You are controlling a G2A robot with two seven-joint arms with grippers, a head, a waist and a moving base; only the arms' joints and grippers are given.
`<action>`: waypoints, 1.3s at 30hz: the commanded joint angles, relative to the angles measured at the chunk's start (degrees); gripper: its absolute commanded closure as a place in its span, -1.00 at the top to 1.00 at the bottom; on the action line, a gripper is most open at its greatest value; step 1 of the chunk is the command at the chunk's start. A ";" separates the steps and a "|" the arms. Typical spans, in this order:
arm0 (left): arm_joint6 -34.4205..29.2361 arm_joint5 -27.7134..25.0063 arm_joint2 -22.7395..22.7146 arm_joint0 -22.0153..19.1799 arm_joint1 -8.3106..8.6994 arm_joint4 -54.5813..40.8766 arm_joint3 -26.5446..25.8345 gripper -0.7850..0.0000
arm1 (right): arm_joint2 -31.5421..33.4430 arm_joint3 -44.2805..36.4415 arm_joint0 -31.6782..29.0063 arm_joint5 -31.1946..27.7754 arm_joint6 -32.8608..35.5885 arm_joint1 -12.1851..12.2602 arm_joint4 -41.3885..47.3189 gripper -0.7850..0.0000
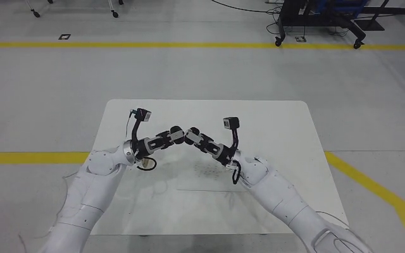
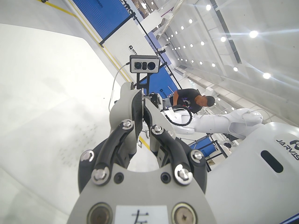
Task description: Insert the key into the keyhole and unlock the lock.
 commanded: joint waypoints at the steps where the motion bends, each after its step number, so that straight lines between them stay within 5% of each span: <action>1: -0.13 0.17 -0.09 0.20 0.06 -0.32 -0.02 -1.00 | 0.27 -0.07 -0.26 -0.32 -0.06 -0.07 -0.02 -0.32; 2: -0.17 0.34 -0.10 0.28 0.07 -0.74 0.00 -1.00 | 0.40 -0.15 -0.40 -0.46 -0.08 -0.10 0.10 0.47; 3: -0.19 0.49 -0.21 0.31 0.09 -1.25 0.12 -1.00 | 0.46 -0.21 -0.61 -0.60 0.10 -0.14 0.42 1.00; 10: -6.62 7.98 -3.24 -0.37 0.76 -13.12 1.68 -1.00 | 2.13 0.16 -1.48 -2.20 0.15 0.11 3.14 1.00; 17: -6.75 8.37 -3.46 -0.40 0.85 -12.77 1.62 -1.00 | 2.13 0.16 -1.48 -2.20 0.15 0.11 3.14 1.00; 20: -4.69 9.28 -3.95 0.36 1.15 -8.45 -0.02 -1.00 | 2.19 0.08 -0.63 4.40 4.13 0.59 -1.76 1.00; 25: -7.89 13.96 -5.69 1.05 2.42 0.32 -2.54 -1.00 | 5.43 -0.28 1.71 21.33 20.95 3.06 -3.56 1.00; 29: -10.22 17.77 -5.39 1.50 2.95 4.14 -5.33 -1.00 | 8.49 -5.36 0.52 24.45 28.59 4.47 -1.10 1.00; 36: -11.79 20.11 -3.52 1.12 3.13 7.18 -7.88 -1.00 | 9.60 -9.21 0.88 30.61 37.57 5.55 -1.39 -0.03; 39: -12.13 20.77 -2.46 0.92 3.09 7.53 -8.25 -1.00 | 9.45 -9.72 1.24 31.36 36.75 5.47 -1.62 -0.07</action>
